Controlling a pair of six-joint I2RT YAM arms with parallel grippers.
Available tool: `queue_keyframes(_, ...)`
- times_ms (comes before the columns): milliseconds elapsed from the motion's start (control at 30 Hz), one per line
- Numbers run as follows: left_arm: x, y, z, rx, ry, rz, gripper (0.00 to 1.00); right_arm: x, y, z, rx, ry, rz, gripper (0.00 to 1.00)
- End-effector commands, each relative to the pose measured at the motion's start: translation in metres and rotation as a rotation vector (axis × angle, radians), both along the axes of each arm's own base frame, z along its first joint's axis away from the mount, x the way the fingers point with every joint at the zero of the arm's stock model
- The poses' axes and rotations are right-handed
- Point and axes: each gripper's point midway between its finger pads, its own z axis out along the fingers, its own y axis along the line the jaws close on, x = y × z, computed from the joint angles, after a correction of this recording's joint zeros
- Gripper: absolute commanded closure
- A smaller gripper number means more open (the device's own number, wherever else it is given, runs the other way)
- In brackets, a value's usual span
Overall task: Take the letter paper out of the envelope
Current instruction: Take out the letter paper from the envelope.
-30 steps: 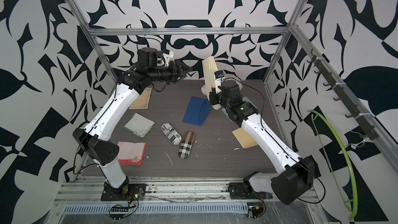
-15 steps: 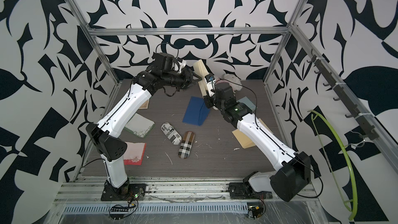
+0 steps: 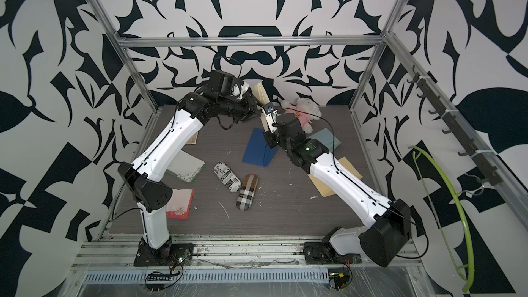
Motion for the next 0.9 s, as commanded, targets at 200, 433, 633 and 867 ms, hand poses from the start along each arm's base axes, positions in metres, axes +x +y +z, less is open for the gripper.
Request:
queue_keyframes(200,-0.001,0.005,-0.021,0.087,0.017,-0.002,0.62,-0.003,0.001,0.032,0.017,-0.074,-0.017,1.00)
queue_keyframes(433,-0.001,0.003,-0.025,0.091,0.023,-0.014,0.61,-0.008,0.005,0.029,0.011,-0.061,-0.005,1.00)
queue_keyframes(633,-0.002,0.003,-0.036,0.124,0.042,-0.013,0.62,-0.010,0.007,0.029,-0.007,-0.071,-0.011,1.00)
queue_keyframes(867,0.002,0.005,-0.035,0.130,0.025,0.003,0.72,-0.011,0.009,0.027,-0.011,-0.066,-0.009,1.00)
